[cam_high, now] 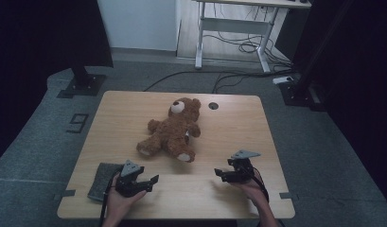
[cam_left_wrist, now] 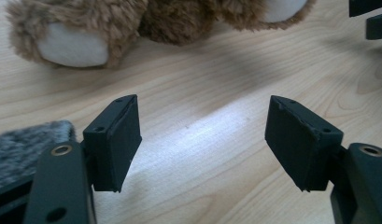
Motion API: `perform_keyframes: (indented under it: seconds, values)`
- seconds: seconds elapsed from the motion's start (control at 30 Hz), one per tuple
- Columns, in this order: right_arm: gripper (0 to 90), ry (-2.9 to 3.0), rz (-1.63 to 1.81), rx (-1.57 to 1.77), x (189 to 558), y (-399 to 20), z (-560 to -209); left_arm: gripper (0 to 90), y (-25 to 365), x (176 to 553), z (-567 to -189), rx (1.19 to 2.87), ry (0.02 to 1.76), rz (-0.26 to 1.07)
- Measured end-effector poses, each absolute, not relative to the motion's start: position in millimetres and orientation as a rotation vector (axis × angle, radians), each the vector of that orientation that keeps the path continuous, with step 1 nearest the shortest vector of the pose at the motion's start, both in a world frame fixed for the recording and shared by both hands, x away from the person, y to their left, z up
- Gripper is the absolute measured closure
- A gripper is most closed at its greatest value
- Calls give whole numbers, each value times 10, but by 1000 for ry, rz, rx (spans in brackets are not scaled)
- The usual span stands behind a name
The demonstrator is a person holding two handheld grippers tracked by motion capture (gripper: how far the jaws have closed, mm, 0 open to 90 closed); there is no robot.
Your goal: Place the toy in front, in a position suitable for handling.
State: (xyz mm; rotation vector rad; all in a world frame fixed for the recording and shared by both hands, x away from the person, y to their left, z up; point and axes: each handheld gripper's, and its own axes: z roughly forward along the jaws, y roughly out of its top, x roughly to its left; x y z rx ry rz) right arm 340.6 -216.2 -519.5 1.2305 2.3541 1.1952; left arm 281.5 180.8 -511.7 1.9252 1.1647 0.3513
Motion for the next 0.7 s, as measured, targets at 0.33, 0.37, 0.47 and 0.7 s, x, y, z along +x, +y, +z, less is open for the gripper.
perform_keyframes:
  seconds: [0.33,0.37,0.47,0.7]
  values:
    - [235,2321,1166,1212,3419,-2086,-5139,269,1786,2808,-5105,1932,1154,350]
    - [235,2317,1159,1214,3420,-2081,-5141,269,1786,2809,-5103,1931,1154,350]
    - [234,2296,1130,1230,3432,-2060,-5147,269,1791,2813,-5091,1925,1154,353]
    - [229,2211,1011,1263,3451,-1925,-5124,269,1793,2819,-5082,1925,1154,356]
